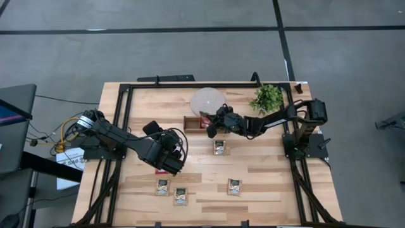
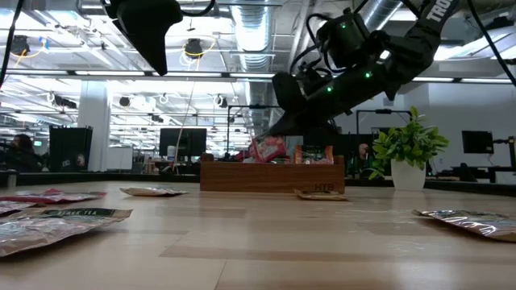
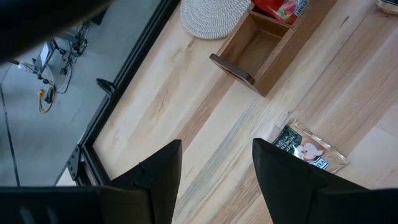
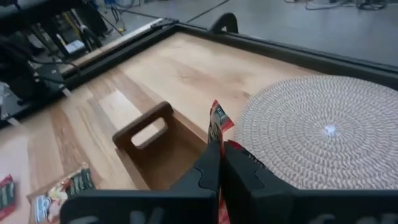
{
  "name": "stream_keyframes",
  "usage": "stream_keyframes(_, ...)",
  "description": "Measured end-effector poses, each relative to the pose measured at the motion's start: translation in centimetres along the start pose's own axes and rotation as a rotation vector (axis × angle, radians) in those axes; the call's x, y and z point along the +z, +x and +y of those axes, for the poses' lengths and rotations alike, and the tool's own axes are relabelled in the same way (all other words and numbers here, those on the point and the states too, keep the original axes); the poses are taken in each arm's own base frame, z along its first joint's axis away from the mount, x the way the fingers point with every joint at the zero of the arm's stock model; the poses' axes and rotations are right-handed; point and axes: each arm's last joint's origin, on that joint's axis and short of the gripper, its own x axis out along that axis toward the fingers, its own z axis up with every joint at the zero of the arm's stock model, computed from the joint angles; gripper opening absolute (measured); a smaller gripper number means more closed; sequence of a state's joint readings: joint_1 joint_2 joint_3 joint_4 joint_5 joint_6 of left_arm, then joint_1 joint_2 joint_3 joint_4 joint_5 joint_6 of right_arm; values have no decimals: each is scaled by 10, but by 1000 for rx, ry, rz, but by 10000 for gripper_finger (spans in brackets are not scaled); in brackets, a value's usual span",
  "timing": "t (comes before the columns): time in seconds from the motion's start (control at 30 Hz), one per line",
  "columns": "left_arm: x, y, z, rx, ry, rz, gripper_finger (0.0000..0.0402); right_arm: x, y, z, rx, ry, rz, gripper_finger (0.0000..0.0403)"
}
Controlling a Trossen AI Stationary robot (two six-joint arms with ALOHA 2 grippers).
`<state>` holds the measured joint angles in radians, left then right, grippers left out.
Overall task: Pick & Place Tea
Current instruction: Put the right red tea bag into the middle compartment of the wooden organizer
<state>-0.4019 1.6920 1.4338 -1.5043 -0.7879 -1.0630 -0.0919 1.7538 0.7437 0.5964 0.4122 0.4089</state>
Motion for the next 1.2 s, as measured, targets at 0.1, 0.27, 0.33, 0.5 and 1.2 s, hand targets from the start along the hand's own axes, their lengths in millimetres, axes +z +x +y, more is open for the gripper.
stream_keyframes(0.1, 0, 0, 0, 0, 0, 0, 190, 0, 1, -3, -11, -3, 11, 0)
stream_keyframes(0.27, 0, 0, 0, 0, 0, -1, 190, 1, 2, -6, -27, -8, 7, 0)
stream_keyframes(0.33, 0, 0, 0, 1, 0, -1, 190, 1, 3, -7, -28, -16, 7, 0)
stream_keyframes(0.5, 0, 0, 0, 0, 0, -1, 190, 1, 3, -7, -27, -22, 7, 0)
stream_keyframes(1.2, 0, 0, 0, 1, 0, -1, 190, 1, 3, -6, -6, -60, 18, 60)
